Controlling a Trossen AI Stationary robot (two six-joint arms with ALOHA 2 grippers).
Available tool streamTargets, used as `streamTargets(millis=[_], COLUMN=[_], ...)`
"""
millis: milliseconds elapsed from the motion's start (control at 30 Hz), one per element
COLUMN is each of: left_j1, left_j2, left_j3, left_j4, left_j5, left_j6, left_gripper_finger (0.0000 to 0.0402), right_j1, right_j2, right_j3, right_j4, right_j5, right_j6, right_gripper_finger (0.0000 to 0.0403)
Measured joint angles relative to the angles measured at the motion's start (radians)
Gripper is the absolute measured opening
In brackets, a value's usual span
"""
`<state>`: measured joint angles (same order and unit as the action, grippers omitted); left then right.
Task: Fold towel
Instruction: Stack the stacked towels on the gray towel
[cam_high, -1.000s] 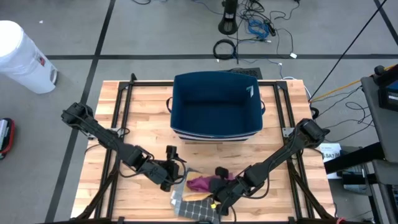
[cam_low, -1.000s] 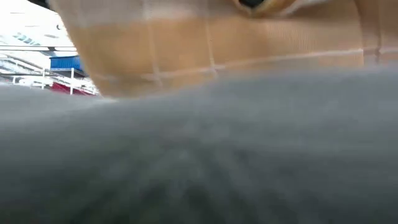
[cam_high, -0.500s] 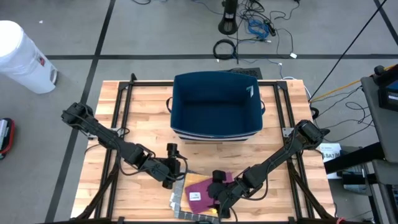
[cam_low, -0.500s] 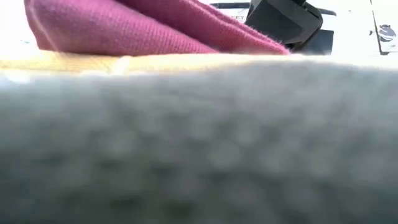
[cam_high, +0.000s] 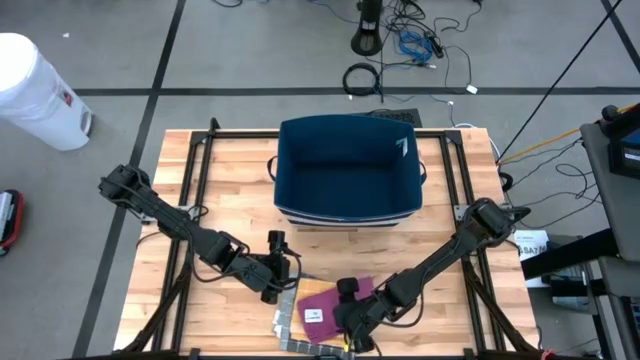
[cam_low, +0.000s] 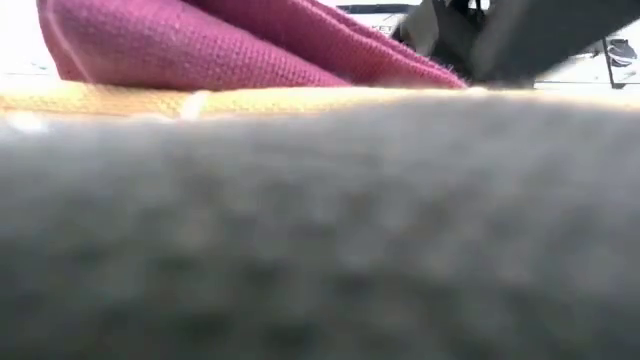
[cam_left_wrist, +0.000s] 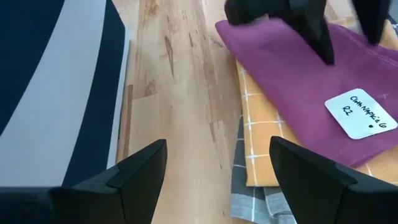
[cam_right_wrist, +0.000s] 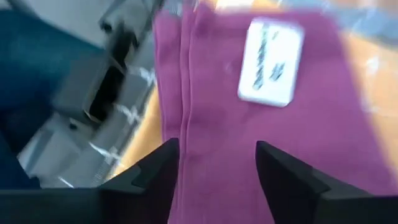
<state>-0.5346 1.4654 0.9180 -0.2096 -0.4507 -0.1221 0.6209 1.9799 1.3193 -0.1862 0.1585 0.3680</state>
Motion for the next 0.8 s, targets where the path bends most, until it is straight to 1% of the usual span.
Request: streamTargets(millis=[100,233,333,500,567,700,800], left_j1=[0.000,0.000,0.005,0.018,0.025,0.031,0.042], left_j2=[0.000,0.000,0.000,0.000,0.000,0.000,0.000], left_j3=[0.000,0.000,0.000,0.000,0.000,0.000,0.000], left_j4=[0.000,0.000,0.000,0.001,0.000,0.000,0.000], left_j5=[0.001,0.002,0.002,0.002,0.002,0.002,0.002], left_j6=[-0.002,-0.001,-0.001,-0.001,-0.001,0.000,0.000], left_gripper_finger=[0.0291,0.0291,0.0291,0.0291,0.0291,0.0291,0.0291], right_j1=[0.000,0.000,-0.010,-0.047,-0.061,-0.080,-0.095], right_j2=[0.046,0.081,0.100,0.093,0.084,0.066,0.045], right_j3=[0.000,0.000,0.001,0.009,0.008,0.006,0.005], right_j4=[0.011,0.068,0.052,-0.103,-0.168,-0.287,-0.346], right_j5=[-0.014,-0.031,-0.031,-0.034,-0.015,0.059,0.064], right_j6=[-0.036,-0.095,-0.117,-0.138,-0.149,-0.180,-0.195], right_gripper_finger=[0.0185,0.0171,0.0163,0.0149,0.0144,0.0136,0.0134])
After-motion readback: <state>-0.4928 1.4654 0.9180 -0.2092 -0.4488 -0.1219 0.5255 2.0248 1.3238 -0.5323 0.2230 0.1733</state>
